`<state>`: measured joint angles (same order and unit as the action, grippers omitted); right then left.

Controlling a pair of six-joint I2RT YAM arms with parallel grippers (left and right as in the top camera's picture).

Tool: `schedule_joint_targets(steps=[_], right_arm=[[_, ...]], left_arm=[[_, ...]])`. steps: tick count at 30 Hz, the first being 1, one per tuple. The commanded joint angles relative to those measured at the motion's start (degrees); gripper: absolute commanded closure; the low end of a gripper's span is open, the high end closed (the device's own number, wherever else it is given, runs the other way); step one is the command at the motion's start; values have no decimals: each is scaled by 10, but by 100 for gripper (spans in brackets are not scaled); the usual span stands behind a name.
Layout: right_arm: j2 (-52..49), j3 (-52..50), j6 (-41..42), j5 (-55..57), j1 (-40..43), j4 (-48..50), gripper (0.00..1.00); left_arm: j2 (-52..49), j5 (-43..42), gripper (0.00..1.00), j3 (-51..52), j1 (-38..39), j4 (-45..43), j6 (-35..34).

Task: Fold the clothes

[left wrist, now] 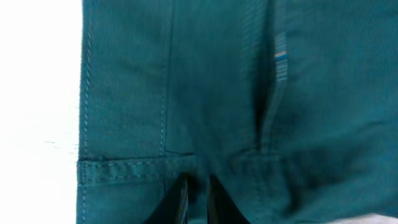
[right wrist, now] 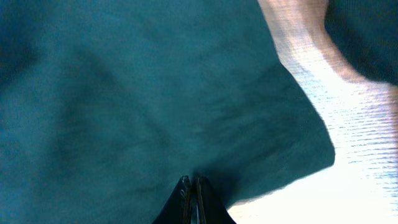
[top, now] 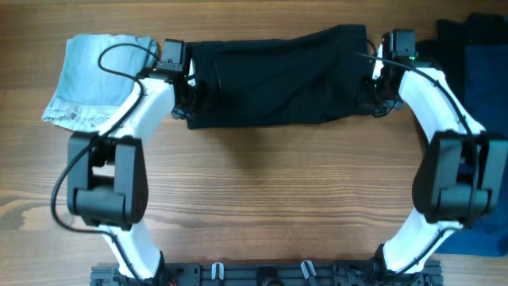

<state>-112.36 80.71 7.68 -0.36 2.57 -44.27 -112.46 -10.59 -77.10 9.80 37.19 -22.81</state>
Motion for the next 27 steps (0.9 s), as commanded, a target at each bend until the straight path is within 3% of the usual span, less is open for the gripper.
schedule_joint_targets(steps=[1,4,8,13,16,19,25,27], right_arm=[[-64,-7,14,45,35,1,96],[-123,-8,15,45,70,0,96],[-128,-7,14,42,79,-15,96],[-39,43,12,-5,78,-84,96],[39,46,-46,-101,76,-87,96],[65,46,-49,-118,66,-77,96],[59,40,-77,-177,0,19,96],[58,40,-76,-175,-20,43,96]], left_arm=[[-42,-7,89,2,0,8,-3],[-69,15,90,2,-2,12,-3],[-68,43,96,1,-12,17,-3],[1,71,96,-64,-30,77,1],[51,70,96,-81,-28,76,0],[55,64,96,-81,-22,23,-1],[-27,-126,96,-80,25,-194,-2],[-64,-145,95,-80,55,-249,-15]])
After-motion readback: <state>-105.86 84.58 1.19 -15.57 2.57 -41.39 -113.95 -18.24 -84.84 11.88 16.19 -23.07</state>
